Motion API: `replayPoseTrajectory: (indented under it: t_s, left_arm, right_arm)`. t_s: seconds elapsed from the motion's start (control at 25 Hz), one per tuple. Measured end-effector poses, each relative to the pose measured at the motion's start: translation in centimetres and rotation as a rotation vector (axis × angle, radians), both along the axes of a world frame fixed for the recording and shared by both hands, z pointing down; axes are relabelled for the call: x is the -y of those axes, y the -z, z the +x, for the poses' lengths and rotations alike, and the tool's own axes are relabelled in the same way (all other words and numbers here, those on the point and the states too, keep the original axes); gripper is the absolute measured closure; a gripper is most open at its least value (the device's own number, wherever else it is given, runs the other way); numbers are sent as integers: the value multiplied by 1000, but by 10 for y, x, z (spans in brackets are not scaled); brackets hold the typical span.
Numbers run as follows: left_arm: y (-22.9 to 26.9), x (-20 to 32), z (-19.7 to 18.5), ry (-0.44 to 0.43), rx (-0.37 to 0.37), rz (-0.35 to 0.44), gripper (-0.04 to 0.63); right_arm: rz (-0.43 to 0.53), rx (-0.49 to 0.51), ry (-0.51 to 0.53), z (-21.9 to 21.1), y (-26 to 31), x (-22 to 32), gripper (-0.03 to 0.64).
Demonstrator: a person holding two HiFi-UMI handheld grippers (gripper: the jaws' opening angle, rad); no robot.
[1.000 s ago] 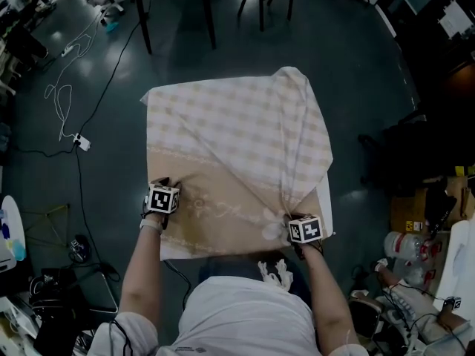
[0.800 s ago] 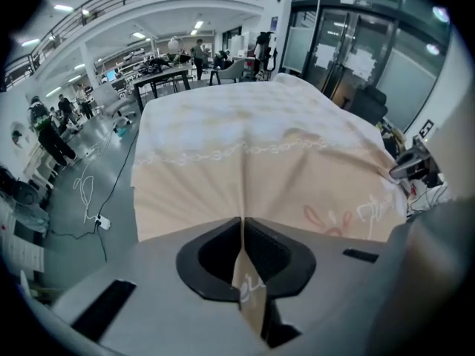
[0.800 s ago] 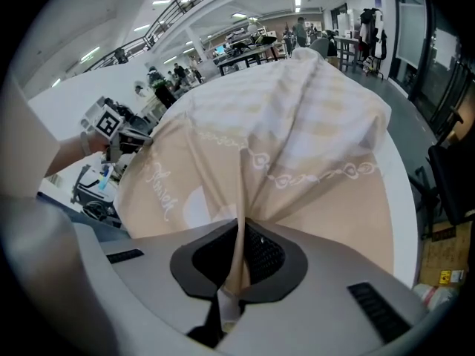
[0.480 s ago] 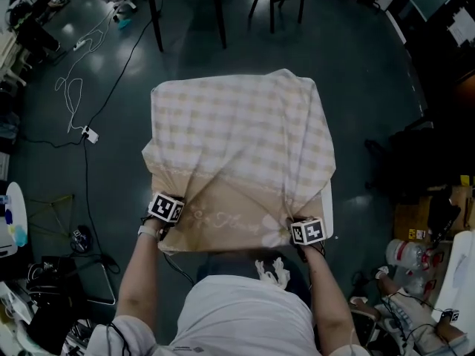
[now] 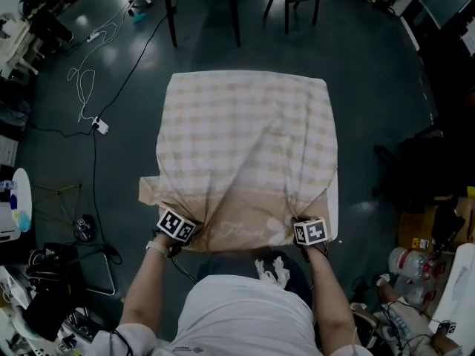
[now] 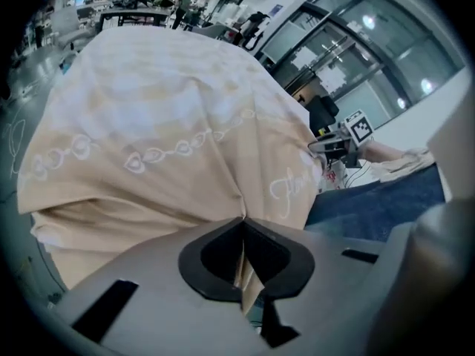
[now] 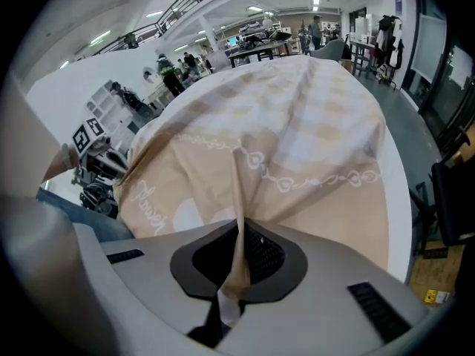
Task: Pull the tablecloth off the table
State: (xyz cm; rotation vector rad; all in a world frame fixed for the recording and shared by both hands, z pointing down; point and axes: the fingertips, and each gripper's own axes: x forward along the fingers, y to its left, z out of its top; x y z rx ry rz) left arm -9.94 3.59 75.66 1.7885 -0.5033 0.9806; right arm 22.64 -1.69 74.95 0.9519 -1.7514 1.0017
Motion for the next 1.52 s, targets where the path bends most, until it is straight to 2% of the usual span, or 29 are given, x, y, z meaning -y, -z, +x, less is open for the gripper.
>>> replayPoseTrajectory:
  t_s: [0.16,0.28,0.36,0.56,0.64,0.76,0.84,0.96,1.08,1.28,1.52]
  left_arm:
    - [0,-22,9,49,-76,-53,583]
    - [0,-22,9,88,-93,-32,581]
    - [1,-20,6,68,-58,0,581]
    - [19,-12,-10,-86,83,108,580]
    - [30,1,-23,-113,132,156,580]
    - [45,44,-50,-68,191,257,560]
    - [51,83,-69,4,208,325,456]
    - [54,142,-93,90,253,415,404]
    - [57,194,-104,121,281,481,353]
    - [50,266,-116,147,318,556,318]
    - [24,330,-128,134,362,562,304]
  right_arm:
    - [-18,7,15,-4,1,0,589]
    - [-27,11,22,-5,1,0,589]
    - [-32,6,31,-6,0,-1,589]
    - [-53,-15,61,-9,0,-1,589]
    - [-72,-20,69,-8,-2,-2,589]
    - [-88,-17,73,-10,-3,-3,589]
    - [-96,-18,68,-12,-3,-4,589]
    - [-105,-37,64,-13,-4,-5,589]
    - [-113,-66,62,-11,-4,-3,589]
    - [-134,-111,43,-11,-3,-3,589]
    - [-167,-157,8,-8,-1,-2,589]
